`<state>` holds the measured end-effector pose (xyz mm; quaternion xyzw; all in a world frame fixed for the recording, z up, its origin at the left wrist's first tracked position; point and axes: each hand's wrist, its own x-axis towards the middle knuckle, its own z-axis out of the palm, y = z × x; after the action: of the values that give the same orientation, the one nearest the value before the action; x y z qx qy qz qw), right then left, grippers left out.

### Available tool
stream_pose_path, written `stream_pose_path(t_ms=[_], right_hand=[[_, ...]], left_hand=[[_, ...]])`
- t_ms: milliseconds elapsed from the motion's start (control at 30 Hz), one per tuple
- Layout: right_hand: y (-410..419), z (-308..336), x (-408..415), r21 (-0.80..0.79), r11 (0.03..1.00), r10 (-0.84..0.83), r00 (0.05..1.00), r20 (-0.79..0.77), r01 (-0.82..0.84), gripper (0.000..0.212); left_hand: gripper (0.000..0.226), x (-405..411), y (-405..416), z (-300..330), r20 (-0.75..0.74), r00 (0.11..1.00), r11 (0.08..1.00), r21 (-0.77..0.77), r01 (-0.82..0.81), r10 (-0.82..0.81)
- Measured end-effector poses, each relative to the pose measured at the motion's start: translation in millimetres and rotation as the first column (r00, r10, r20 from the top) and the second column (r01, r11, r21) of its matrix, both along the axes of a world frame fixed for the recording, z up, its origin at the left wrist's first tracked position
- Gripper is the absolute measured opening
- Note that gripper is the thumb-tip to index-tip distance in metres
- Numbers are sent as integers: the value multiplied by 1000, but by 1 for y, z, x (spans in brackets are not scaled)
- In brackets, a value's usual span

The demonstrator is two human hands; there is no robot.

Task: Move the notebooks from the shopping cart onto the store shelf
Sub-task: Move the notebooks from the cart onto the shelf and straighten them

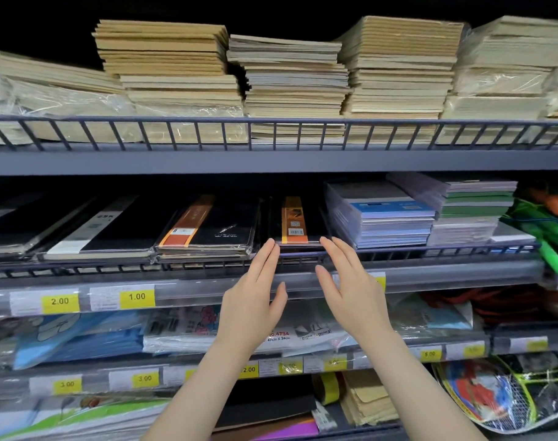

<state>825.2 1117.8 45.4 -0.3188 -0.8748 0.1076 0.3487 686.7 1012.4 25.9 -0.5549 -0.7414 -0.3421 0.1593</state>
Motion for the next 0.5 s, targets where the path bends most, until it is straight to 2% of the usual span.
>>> stream_pose_path(t_ms=[167,367,500], right_hand=[[-1,8,0,-71,997,4,1000,-7,-5,48],[4,13,-2,-214,975,35,987,-154,-67,48],[6,14,-6,-220,973,38,989,-141,-69,48]], left_hand=[[58,0,-3,3,35,999,999,-29,41,-40],[71,12,2,16,55,996,988,-135,-69,77],[72,14,10,27,56,994,984,-159,-85,95]])
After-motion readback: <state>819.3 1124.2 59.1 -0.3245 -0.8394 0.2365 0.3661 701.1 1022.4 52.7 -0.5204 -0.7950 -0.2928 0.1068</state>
